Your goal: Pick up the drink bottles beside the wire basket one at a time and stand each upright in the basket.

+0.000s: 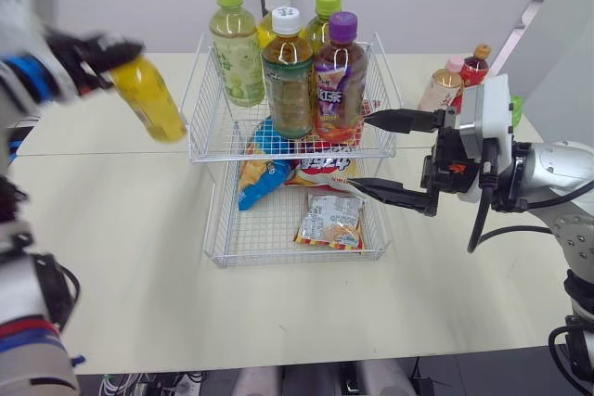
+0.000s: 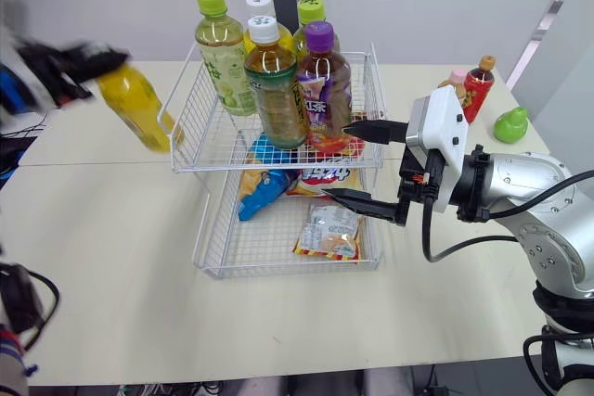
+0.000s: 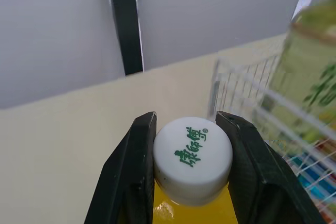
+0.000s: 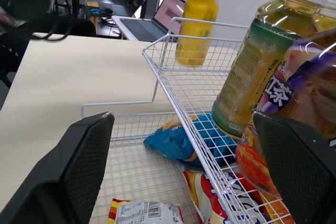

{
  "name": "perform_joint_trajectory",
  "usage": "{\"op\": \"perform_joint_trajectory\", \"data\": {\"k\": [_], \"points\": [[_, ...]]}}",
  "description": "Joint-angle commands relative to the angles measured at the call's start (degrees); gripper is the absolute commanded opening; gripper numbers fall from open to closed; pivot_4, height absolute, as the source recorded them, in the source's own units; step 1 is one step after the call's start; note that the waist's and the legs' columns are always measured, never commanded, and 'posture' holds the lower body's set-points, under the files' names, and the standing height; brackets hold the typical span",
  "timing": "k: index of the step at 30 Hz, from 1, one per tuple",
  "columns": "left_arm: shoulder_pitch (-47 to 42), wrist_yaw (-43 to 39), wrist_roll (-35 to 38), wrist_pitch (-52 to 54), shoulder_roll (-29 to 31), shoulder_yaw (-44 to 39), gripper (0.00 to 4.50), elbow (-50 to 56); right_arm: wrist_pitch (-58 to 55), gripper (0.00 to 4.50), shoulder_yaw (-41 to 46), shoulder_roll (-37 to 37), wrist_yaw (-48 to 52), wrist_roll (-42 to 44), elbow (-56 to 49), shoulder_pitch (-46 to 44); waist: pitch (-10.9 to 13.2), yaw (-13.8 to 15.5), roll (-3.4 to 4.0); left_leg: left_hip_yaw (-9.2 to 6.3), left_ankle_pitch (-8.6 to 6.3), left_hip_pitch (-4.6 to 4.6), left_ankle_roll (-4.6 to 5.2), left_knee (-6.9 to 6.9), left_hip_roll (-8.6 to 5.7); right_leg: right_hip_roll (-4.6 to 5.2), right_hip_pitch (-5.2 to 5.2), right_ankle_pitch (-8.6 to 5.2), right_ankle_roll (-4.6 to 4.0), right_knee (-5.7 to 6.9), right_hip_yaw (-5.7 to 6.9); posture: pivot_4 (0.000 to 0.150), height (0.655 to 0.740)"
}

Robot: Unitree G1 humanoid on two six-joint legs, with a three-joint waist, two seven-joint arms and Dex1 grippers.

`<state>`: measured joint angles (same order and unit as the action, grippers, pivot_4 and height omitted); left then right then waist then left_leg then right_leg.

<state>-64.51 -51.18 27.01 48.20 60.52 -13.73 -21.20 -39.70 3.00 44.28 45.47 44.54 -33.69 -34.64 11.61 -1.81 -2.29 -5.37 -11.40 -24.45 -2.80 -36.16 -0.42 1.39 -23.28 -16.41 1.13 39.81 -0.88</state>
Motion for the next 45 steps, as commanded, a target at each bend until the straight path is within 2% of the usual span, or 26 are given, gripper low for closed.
{"op": "perform_joint_trajectory", "data": {"k": [1, 5, 9, 13, 18, 24, 37, 39, 45], "points": [[-12.14, -5.73, 0.94, 2.88, 2.97, 2.85, 1.39, -2.14, 1.36, 4.5, -0.23, -0.51, 0.66, -0.41, -0.9, -0.31, 0.0, 0.02, 0.01, 0.04, 0.0, 0.01, 0.0, 0.0, -0.01, 0.02, 0.02, 0.0, 0.01, -0.02, -0.02, 0.15, 0.74], [-26.71, -11.58, -0.32, 5.5, 1.67, 8.44, 1.39, -6.77, 2.24, 4.5, -1.08, -1.46, 0.9, -1.64, 0.24, -0.74, 0.01, -0.09, 0.0, -0.02, 0.01, 0.07, -0.01, -0.02, -0.02, -0.07, 0.05, -0.13, 0.22, 0.07, 0.04, 0.15, 0.74], [-32.31, -14.37, 0.36, 9.45, -1.74, 11.13, 1.39, -7.69, 2.76, 4.5, -1.58, -2.15, 0.78, -2.7, 0.96, -1.03, 0.01, -0.32, 0.04, 0.0, 0.01, 0.08, -0.01, 0.0, 0.03, -0.11, 0.02, -0.14, 0.24, 0.08, 0.0, 0.15, 0.74], [-30.6, -17.28, -0.03, 10.07, -4.08, 13.34, 1.39, -6.38, 3.01, 4.5, -1.78, -2.83, 0.54, -3.65, 1.31, -1.23, 0.05, -0.73, 0.11, 0.01, 0.01, 0.1, -0.01, 0.02, 0.09, -0.1, -0.01, -0.11, 0.17, 0.14, -0.03, 0.15, 0.74], [-24.57, -18.76, -2.77, 5.08, -5.12, 15.86, 1.39, -4.07, 3.27, 4.5, -0.42, -3.28, -0.96, -4.51, 0.95, -0.67, 0.06, -1.43, 0.13, 0.03, 0.01, 0.1, -0.02, 0.04, 0.12, -0.1, -0.06, -0.02, -0.01, 0.15, -0.09, 0.15, 0.74], [-19.19, -17.22, -1.63, 5.12, -8.04, 13.82, 1.39, -2.28, 2.75, 4.5, 2.07, -2.94, -2.38, -4.39, 1.68, -1.79, 0.06, -1.28, 0.13, 0.02, 0.02, 0.01, -0.02, 0.04, 0.1, -0.06, -0.14, -0.03, -0.04, 0.16, -0.08, 0.15, 0.74], [-15.55, -18.46, -2.33, 2.8, -9.15, 14.54, 1.39, -1.44, 2.66, 4.5, 2.67, -1.59, -2.18, -4.73, 1.48, -1.89, 0.06, -1.25, 0.13, 0.04, 0.02, 0.0, -0.02, 0.02, 0.07, -0.04, -0.14, -0.03, -0.05, 0.16, -0.09, 0.15, 0.74], [-15.4, -19.57, -2.04, 2.93, -8.86, 14.75, 2.11, -1.16, 2.76, 4.5, 2.64, -1.5, -2.06, -4.81, 1.65, -1.83, 0.06, -1.26, 0.13, 0.04, 0.02, 0.0, -0.02, 0.01, 0.07, -0.04, -0.14, -0.03, -0.05, 0.17, -0.09, 0.15, 0.74], [-15.71, -19.86, -0.71, 5.49, -8.3, 14.03, 3.88, 2.06, 3.12, 4.5, 2.34, -1.5, -1.55, -5.08, 2.28, -1.99, 0.06, -1.26, 0.13, 0.04, 0.02, 0.0, -0.02, 0.01, 0.07, -0.04, -0.14, -0.03, -0.05, 0.16, -0.09, 0.15, 0.74]]}}
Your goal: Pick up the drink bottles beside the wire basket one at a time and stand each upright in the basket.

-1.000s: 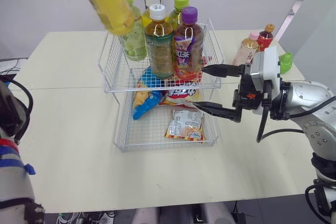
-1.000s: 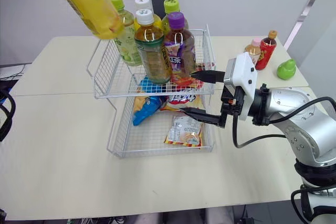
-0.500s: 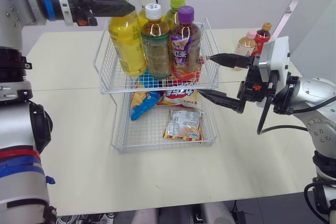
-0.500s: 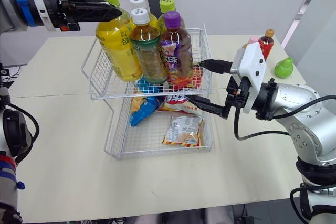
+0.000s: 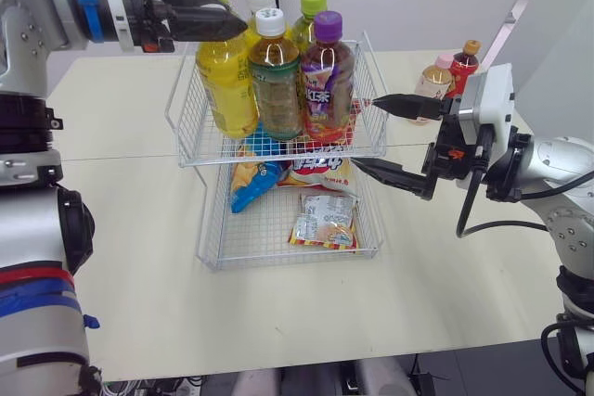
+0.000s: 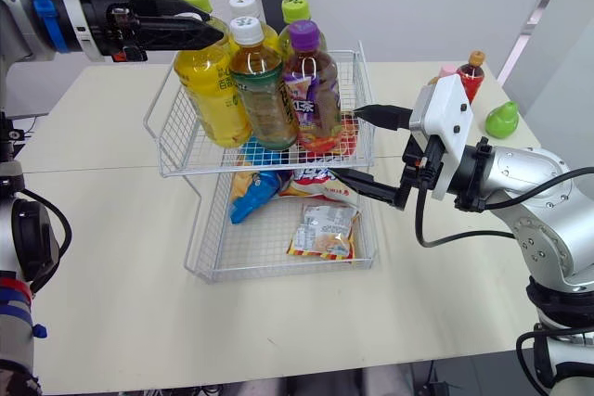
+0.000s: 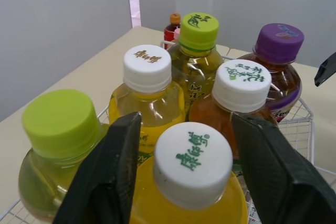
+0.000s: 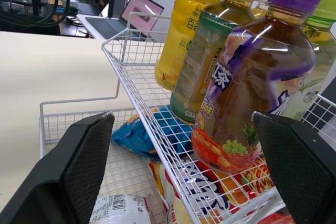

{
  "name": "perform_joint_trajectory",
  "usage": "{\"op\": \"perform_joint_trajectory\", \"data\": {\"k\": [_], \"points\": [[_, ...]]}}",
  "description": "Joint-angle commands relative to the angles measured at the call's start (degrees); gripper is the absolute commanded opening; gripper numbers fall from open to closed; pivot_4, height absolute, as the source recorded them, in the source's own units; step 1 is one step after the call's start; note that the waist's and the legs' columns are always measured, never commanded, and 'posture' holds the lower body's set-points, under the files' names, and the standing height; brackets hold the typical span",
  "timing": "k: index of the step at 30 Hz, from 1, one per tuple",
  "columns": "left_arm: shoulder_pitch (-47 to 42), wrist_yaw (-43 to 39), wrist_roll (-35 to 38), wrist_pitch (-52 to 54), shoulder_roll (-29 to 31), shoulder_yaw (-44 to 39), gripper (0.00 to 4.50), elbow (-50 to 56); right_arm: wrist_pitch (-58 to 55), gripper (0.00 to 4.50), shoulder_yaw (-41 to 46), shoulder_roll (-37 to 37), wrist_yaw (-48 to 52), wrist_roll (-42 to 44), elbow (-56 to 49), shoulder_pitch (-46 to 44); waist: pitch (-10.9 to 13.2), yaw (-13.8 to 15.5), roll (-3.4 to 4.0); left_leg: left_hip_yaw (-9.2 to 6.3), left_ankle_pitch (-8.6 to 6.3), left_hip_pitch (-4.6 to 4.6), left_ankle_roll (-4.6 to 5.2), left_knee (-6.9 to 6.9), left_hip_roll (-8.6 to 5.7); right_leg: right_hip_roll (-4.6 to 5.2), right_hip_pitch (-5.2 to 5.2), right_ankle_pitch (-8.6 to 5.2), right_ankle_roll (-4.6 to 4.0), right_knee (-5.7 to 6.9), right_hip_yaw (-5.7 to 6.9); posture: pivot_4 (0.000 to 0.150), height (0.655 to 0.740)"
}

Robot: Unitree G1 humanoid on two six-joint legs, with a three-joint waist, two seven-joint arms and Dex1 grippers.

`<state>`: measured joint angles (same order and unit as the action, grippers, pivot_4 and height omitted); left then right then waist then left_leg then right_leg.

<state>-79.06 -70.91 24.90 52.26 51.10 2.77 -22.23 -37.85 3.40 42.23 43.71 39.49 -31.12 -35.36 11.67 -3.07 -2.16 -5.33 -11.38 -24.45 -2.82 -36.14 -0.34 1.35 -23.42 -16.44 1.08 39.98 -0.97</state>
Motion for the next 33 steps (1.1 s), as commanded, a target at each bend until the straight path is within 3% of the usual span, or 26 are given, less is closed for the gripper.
{"op": "perform_joint_trajectory", "data": {"k": [1, 2, 11, 20, 24, 33], "points": [[-1.2, -0.06, 1.68, 2.08, 1.35, -2.63, 4.22, 3.78, 1.3, 4.5, 1.92, 0.53, 0.3, -0.04, -0.17, -1.37, 0.0, -0.01, 0.0, 0.0, 0.0, 0.0, 0.0, 0.0, 0.0, 0.0, 0.0, 0.0, 0.0, 0.0, 0.0, 0.15, 0.74], [-1.19, -0.07, 1.9, 2.59, 1.68, -2.83, 4.46, 4.42, 1.34, 4.5, 1.87, 0.51, 0.38, -0.08, -0.03, -1.49, 0.0, -0.02, 0.0, 0.0, 0.0, 0.0, 0.0, 0.0, 0.0, 0.0, 0.0, 0.0, 0.0, 0.01, 0.0, 0.15, 0.74], [-1.18, -0.1, 2.8, 4.65, 7.99, -6.01, 4.46, 5.3, 1.24, 4.5, 1.85, 0.64, 0.72, 0.02, 0.51, -1.84, 0.0, -0.21, 0.0, 0.01, 0.0, 0.03, 0.0, 0.02, 0.02, -0.02, 0.0, 0.0, 0.0, 0.01, -0.01, 0.15, 0.74], [5.31, 1.16, 3.07, 3.51, 13.52, -10.1, 4.46, 7.37, 2.37, 4.5, 2.03, -0.08, 1.55, 0.03, 3.85, -4.37, 0.0, 0.19, 0.0, 0.0, 0.0, 0.05, 0.0, -0.03, 0.01, -0.01, 0.05, 0.0, 0.0, 0.03, 0.01, 0.15, 0.74], [7.72, 1.13, 3.97, 3.29, 14.39, -12.0, 4.46, 7.95, -3.33, 4.5, 11.46, 8.62, 5.1, 8.32, 2.95, -6.44, 0.02, 0.83, 0.03, 0.01, 0.0, 0.02, 0.0, -0.04, -0.02, 0.02, 0.06, 0.0, 0.0, -0.01, 0.01, 0.15, 0.74], [15.01, 2.15, 4.47, 1.09, 19.05, -17.93, 4.46, 5.97, -4.7, 4.5, 13.09, 13.38, 7.22, 10.23, 5.61, -7.99, 0.01, 0.09, 0.03, 0.09, -0.01, 0.2, 0.02, 0.0, 0.06, -0.03, 0.13, 0.0, 0.0, 0.04, -0.05, 0.15, 0.74]]}}
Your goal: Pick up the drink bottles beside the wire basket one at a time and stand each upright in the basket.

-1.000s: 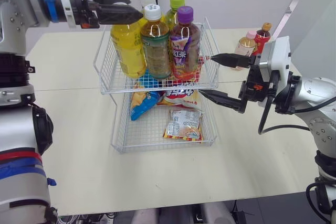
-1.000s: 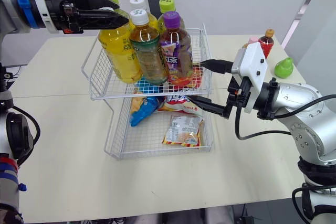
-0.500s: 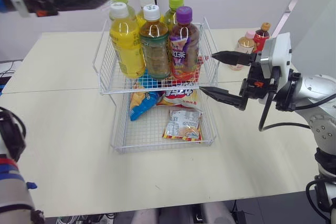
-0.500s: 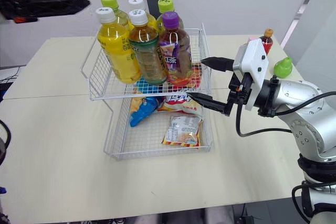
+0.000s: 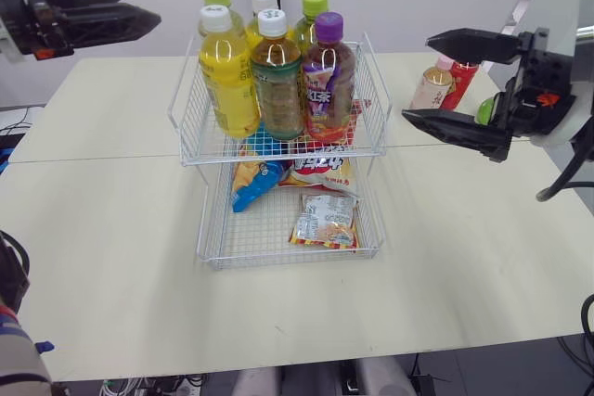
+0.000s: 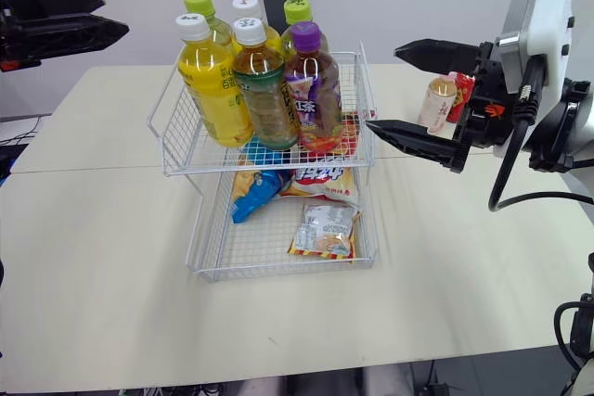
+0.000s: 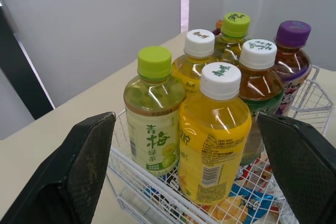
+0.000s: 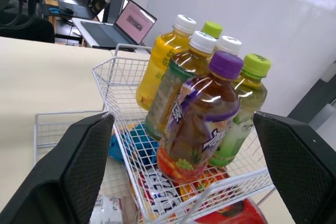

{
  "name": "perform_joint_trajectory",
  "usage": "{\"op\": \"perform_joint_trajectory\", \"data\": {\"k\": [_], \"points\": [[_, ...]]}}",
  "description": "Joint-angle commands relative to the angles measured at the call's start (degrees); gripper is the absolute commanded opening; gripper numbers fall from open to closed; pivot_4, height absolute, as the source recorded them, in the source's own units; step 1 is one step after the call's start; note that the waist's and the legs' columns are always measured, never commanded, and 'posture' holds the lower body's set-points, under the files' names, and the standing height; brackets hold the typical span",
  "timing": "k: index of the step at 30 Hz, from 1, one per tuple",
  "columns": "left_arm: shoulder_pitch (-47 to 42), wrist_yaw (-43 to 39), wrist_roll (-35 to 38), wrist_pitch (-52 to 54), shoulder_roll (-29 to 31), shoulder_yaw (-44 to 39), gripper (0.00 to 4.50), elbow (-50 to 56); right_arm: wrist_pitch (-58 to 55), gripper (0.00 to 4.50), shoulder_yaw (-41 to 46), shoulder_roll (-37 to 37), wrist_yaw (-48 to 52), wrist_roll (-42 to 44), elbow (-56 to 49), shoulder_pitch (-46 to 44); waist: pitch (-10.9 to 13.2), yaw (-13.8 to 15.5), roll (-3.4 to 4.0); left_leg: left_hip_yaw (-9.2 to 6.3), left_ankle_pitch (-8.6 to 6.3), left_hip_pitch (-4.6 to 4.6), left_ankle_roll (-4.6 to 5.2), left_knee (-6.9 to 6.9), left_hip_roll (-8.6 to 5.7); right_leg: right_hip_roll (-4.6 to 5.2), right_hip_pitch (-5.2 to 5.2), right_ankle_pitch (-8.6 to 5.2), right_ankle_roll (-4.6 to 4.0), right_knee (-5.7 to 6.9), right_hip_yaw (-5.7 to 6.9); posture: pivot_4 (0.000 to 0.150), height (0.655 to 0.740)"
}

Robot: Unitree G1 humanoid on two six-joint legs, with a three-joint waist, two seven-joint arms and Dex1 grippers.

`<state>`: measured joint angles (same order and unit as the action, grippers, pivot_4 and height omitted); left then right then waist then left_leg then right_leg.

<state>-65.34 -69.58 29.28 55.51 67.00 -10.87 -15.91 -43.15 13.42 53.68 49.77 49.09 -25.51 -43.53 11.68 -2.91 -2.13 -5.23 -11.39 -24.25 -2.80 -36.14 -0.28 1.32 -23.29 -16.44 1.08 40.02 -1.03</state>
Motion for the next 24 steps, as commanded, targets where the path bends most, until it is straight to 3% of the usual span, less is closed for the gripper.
{"op": "perform_joint_trajectory", "data": {"k": [1, 6, 11, 16, 24], "points": [[2.67, 1.75, -0.66, -3.3, 3.94, -5.47, 4.46, -1.27, 0.66, 4.5, 4.09, 2.72, 1.78, 0.73, 0.41, 0.87, 0.0, -0.1, 0.0, 0.01, 0.0, 0.0, 0.0, 0.02, 0.02, 0.0, -0.01, 0.0, 0.0, -0.01, 0.01, 0.15, 0.74], [13.29, 8.01, -6.12, -14.09, 6.21, -11.37, 4.46, -5.3, 2.41, 4.5, 10.63, 7.7, 5.8, -1.42, 4.29, 7.04, 0.0, 0.12, 0.01, 0.07, -0.01, -0.01, 0.01, 0.07, -0.01, 0.04, -0.02, -0.02, -0.03, -0.05, -0.03, 0.15, 0.74], [28.6, 15.28, -9.85, -23.32, 1.91, -17.22, 4.46, -2.82, 12.92, 4.5, 12.91, 9.92, 9.03, -11.72, 10.93, 15.76, -0.07, 0.68, 0.02, 0.29, -0.01, 0.25, 0.01, 0.07, -0.02, 0.13, 0.13, -0.01, -0.03, -0.04, -0.21, 0.15, 0.74], [42.98, 27.04, -14.44, -33.36, -8.09, -21.03, 4.46, 1.57, 26.83, 4.5, 10.51, 5.86, 5.74, -22.6, 19.82, 19.71, -0.13, 1.09, 0.03, 0.54, -0.01, 0.34, 0.01, 0.06, 0.01, 0.26, 0.12, 0.01, -0.02, -0.03, -0.44, 0.15, 0.74], [54.0, 38.07, -14.98, -42.37, -22.66, -21.63, 4.46, 7.03, 43.27, 4.5, 5.4, -8.02, -4.86, -33.91, 32.84, 22.32, -0.18, 1.11, -0.05, 0.63, -0.01, 0.37, 0.01, 0.08, -0.01, 0.39, 0.1, 0.07, 0.04, 0.0, -0.66, 0.15, 0.74]]}}
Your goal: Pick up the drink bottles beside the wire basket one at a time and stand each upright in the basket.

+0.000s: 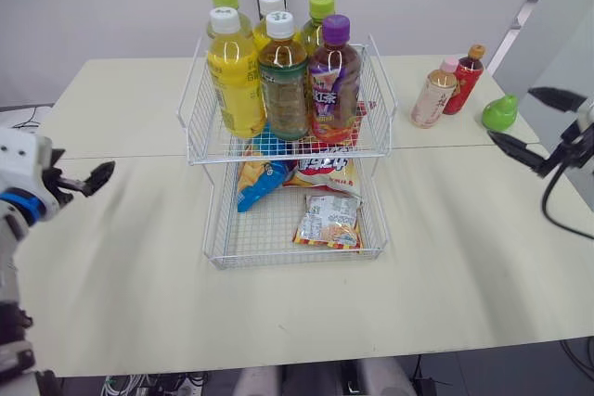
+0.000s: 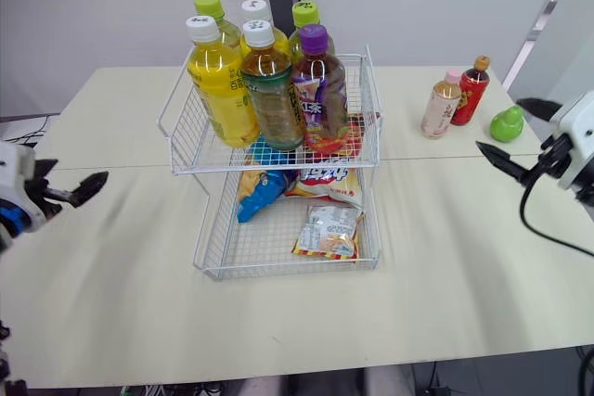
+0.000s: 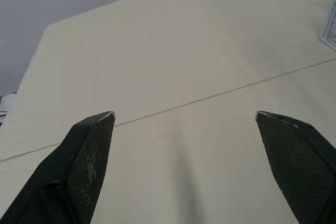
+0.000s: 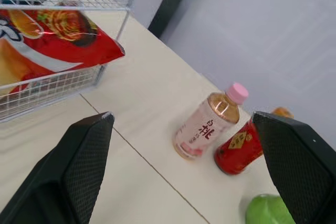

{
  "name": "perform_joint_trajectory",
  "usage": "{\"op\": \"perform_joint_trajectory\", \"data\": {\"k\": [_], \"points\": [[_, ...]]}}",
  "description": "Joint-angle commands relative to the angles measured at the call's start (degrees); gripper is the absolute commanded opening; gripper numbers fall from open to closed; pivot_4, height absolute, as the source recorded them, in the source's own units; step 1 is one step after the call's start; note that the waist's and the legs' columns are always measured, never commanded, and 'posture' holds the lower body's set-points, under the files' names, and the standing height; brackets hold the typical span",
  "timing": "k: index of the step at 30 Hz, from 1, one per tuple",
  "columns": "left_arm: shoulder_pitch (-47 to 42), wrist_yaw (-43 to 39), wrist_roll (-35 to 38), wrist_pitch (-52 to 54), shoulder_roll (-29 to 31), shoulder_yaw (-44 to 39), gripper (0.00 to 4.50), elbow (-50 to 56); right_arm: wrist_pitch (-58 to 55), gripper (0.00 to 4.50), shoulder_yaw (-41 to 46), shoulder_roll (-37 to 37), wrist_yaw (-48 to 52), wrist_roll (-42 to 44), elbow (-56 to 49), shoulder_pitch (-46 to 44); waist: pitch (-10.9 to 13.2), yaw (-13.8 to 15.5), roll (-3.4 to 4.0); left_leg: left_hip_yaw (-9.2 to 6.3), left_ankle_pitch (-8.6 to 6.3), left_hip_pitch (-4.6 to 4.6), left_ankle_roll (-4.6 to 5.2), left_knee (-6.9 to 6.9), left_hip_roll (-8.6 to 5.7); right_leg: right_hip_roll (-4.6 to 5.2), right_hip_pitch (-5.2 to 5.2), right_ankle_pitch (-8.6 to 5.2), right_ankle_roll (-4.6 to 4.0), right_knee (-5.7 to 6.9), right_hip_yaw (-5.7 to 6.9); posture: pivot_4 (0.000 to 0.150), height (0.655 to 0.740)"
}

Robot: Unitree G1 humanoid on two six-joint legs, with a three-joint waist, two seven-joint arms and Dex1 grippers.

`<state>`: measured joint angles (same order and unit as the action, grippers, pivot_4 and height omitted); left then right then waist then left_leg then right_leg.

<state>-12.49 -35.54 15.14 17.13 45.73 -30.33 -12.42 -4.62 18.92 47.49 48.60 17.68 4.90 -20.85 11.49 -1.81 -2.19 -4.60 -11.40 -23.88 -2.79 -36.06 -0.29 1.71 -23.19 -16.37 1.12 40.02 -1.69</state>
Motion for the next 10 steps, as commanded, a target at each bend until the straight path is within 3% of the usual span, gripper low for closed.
{"op": "perform_joint_trajectory", "data": {"k": [1, 10], "points": [[1.88, 5.19, -0.77, -4.35, -2.69, -2.13, 4.46, 4.42, 6.11, 4.5, -0.36, -3.29, -5.41, -3.61, 4.33, -0.6, 0.0, 0.01, 0.0, 0.02, 0.0, 0.01, 0.0, 0.0, 0.0, 0.0, 0.0, 0.01, 0.0, 0.01, -0.17, 0.15, 0.74], [5.0, 11.46, 1.4, -4.3, -8.05, -3.63, 4.46, 7.16, 12.46, 4.5, -1.97, -8.92, -12.89, -7.3, 15.05, -2.96, -0.02, 0.06, 0.03, 0.13, 0.0, 0.08, 0.0, 0.01, -0.03, -0.04, 0.0, 0.06, 0.05, 0.0, -0.35, 0.15, 0.74]]}}
